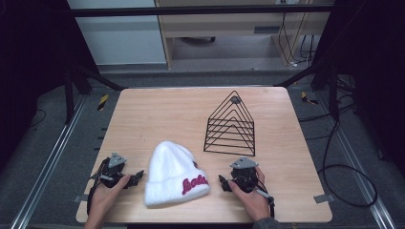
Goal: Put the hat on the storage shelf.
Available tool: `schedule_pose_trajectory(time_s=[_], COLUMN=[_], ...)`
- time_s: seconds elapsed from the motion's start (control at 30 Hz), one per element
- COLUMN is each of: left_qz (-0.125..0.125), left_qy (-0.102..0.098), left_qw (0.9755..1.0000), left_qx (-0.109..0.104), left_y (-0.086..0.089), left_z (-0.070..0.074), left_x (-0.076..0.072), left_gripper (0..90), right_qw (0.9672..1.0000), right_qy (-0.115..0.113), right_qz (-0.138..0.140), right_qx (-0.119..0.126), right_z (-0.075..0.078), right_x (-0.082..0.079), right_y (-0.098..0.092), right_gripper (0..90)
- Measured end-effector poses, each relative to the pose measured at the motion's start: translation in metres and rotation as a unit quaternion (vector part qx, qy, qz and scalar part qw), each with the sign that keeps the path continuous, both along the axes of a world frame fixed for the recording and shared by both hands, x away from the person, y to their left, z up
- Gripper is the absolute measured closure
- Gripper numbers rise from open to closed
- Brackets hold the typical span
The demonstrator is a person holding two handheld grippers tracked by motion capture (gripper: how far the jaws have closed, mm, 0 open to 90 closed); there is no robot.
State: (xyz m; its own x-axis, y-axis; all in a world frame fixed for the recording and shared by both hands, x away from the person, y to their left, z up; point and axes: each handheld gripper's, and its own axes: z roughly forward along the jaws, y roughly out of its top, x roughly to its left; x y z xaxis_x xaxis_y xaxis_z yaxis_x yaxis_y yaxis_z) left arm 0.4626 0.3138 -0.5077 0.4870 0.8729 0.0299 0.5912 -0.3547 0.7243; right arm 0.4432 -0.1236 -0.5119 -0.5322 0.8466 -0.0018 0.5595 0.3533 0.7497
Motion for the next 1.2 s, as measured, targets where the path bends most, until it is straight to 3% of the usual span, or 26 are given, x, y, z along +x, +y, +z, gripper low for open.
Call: schedule_pose_trajectory(time_s=[0.37, 0.47, 0.53, 0.6, 0.7, 0.73, 0.8, 0.9, 1.07, 1.2], left_qz=[-0.011, -0.020, -0.040, -0.046, -0.068, -0.068, -0.087, -0.098, -0.099, -0.102], left_qy=[0.002, 0.015, 0.022, 0.019, 0.024, 0.024, 0.037, 0.054, 0.071, 0.071], left_qw=[0.9999, 0.9997, 0.9983, 0.9983, 0.9970, 0.9970, 0.9948, 0.9933, 0.9918, 0.9921], left_qx=[-0.002, -0.005, -0.035, -0.029, -0.026, -0.026, -0.036, -0.029, -0.037, -0.017], left_y=[0.001, 0.002, 0.002, 0.000, -0.014, -0.014, -0.032, -0.045, -0.061, -0.067], left_z=[0.000, 0.003, 0.019, 0.025, 0.045, 0.045, 0.055, 0.059, 0.057, 0.055], left_x=[0.001, 0.003, 0.008, 0.011, 0.031, 0.031, 0.047, 0.058, 0.070, 0.076], left_gripper=[6.3, 9.2, 9.8, 10.5, 11.4, 11.6, 13.5, 15.9, 13.4, 14.6], right_qw=[1.0000, 1.0000, 1.0000, 1.0000, 1.0000, 1.0000, 1.0000, 1.0000, 1.0000, 1.0000], right_qy=[0.000, -0.001, -0.001, -0.002, -0.001, -0.001, -0.002, -0.001, -0.001, -0.001], right_qz=[0.000, 0.002, 0.003, 0.003, 0.003, 0.003, 0.003, 0.003, 0.003, 0.002], right_qx=[0.000, 0.000, -0.001, -0.001, -0.001, -0.001, -0.001, -0.001, 0.000, -0.001], right_z=[0.000, 0.000, 0.000, 0.000, 0.000, 0.000, 0.000, 0.000, 0.000, 0.000], right_x=[0.000, 0.000, 0.000, 0.001, 0.000, 0.000, 0.000, 0.000, 0.000, 0.000], right_y=[0.000, 0.000, 0.000, 0.000, 0.000, 0.000, 0.000, 0.000, 0.000, 0.000], right_gripper=[15.9, 15.9, 15.9, 15.9, 15.9, 15.9, 15.9, 15.9, 15.9, 15.9])
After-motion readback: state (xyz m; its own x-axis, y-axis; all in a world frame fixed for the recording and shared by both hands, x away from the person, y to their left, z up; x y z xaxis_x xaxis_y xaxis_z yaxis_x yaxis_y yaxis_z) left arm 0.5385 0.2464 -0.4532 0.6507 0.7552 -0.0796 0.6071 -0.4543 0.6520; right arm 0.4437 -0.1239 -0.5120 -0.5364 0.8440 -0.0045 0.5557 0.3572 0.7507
